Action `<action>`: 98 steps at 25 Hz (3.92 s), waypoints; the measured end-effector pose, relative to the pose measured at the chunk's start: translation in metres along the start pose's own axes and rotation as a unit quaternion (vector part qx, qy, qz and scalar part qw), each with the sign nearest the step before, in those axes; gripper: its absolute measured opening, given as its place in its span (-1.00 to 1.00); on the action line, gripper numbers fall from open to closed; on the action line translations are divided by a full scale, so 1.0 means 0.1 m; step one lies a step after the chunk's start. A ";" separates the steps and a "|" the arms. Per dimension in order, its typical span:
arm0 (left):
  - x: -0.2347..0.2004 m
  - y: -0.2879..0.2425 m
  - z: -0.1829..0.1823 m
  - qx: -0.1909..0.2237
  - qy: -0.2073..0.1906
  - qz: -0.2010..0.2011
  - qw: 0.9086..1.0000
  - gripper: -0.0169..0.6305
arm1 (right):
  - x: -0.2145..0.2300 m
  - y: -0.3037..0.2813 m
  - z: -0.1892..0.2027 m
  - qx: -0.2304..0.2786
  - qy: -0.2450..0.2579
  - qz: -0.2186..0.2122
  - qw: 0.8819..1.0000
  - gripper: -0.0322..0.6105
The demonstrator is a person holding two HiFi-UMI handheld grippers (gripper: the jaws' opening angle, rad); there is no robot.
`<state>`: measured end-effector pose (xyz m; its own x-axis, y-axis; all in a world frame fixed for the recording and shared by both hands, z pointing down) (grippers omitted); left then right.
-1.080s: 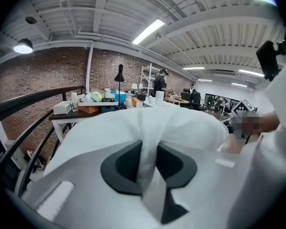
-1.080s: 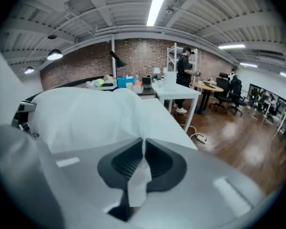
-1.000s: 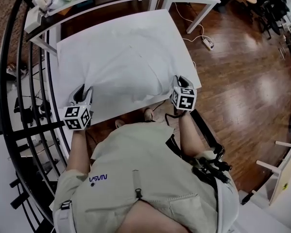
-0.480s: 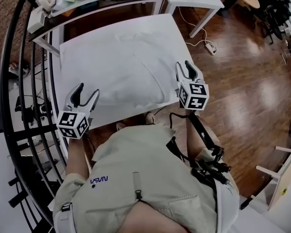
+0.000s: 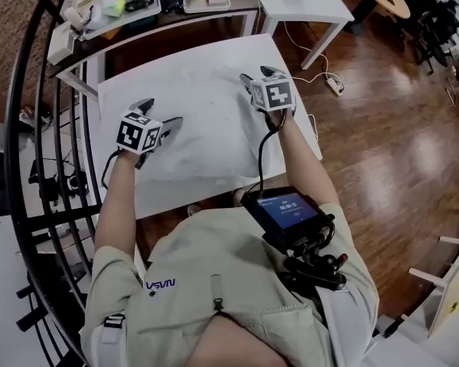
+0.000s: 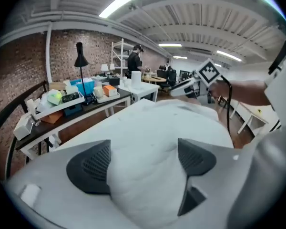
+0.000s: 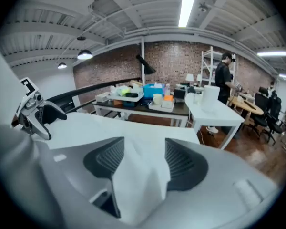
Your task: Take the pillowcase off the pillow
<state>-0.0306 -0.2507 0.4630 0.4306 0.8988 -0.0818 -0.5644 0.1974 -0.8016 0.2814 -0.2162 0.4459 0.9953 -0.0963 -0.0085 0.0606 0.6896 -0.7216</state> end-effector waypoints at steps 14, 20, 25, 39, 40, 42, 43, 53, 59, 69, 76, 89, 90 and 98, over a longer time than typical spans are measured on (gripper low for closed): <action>0.20 0.08 0.24 0.029 0.019 0.032 0.999 -0.83 | -0.07 -0.23 0.24 -0.052 0.015 -0.006 0.999 -0.88; 0.21 0.63 0.34 0.135 0.102 0.044 0.985 -0.86 | 0.19 0.15 0.11 0.018 0.001 0.058 0.998 -0.88; 0.24 1.10 0.41 0.214 0.153 0.042 0.964 -0.87 | 0.61 0.39 0.17 0.040 -0.061 0.124 0.990 -0.88; 0.28 2.16 0.47 0.315 0.166 -0.003 0.934 -0.87 | 1.17 0.34 0.46 0.033 -0.087 0.142 0.985 -0.88; 0.29 2.18 0.47 0.316 0.164 -0.006 0.935 -0.87 | 1.08 0.25 0.50 0.031 -0.069 0.119 0.990 -0.88; 0.30 2.24 0.47 0.318 0.165 -0.016 0.934 -0.87 | 0.82 0.06 0.60 0.015 -0.027 0.077 0.997 -0.88; 0.30 2.27 0.48 0.320 0.166 -0.022 0.932 -0.87 | 0.68 -0.03 0.67 0.003 -0.008 0.062 0.998 -0.88; 0.24 2.51 0.36 0.371 0.190 -0.027 0.908 -0.87 | 0.37 0.46 0.80 0.101 -0.089 0.032 0.990 -0.58; 0.13 2.72 0.20 0.417 0.202 -0.025 0.886 -0.87 | -0.34 0.60 1.29 0.032 0.004 -0.165 0.986 -0.85; 0.37 2.20 -0.04 0.362 0.204 0.008 0.910 -0.87 | -0.21 0.38 1.65 0.035 -0.089 -0.061 0.994 -0.73; 0.42 1.45 0.01 0.332 0.232 0.045 0.913 -0.87 | 0.18 0.98 1.14 0.129 -0.097 -0.015 0.987 -0.73; 0.46 1.01 -0.27 0.348 0.252 0.106 0.897 -0.88 | 0.65 1.30 1.02 0.162 -0.212 -0.021 0.964 -0.32; 0.46 0.99 -0.30 0.345 0.246 0.105 0.900 -0.88 | 0.64 1.35 1.01 0.167 -0.199 -0.007 0.966 -0.32; 0.50 0.78 -0.44 0.313 0.210 0.106 0.920 -0.88 | 0.39 1.41 0.74 0.157 -0.073 0.018 0.985 -0.32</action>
<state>-0.0221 -0.2075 0.3710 0.4246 0.7381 -0.5243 -0.9053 0.3405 -0.2538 0.3345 -0.0692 0.3953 0.9961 0.0203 0.0858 0.0228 0.8810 -0.4726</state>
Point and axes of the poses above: the fingertips, and each gripper's own axes: y backward along the fingers, x to its right, z out of its underside, the point moved 8 cm from there along y, backward along the fingers, and after that the axes turned 10 degrees about -x, right-handed, at the moved point
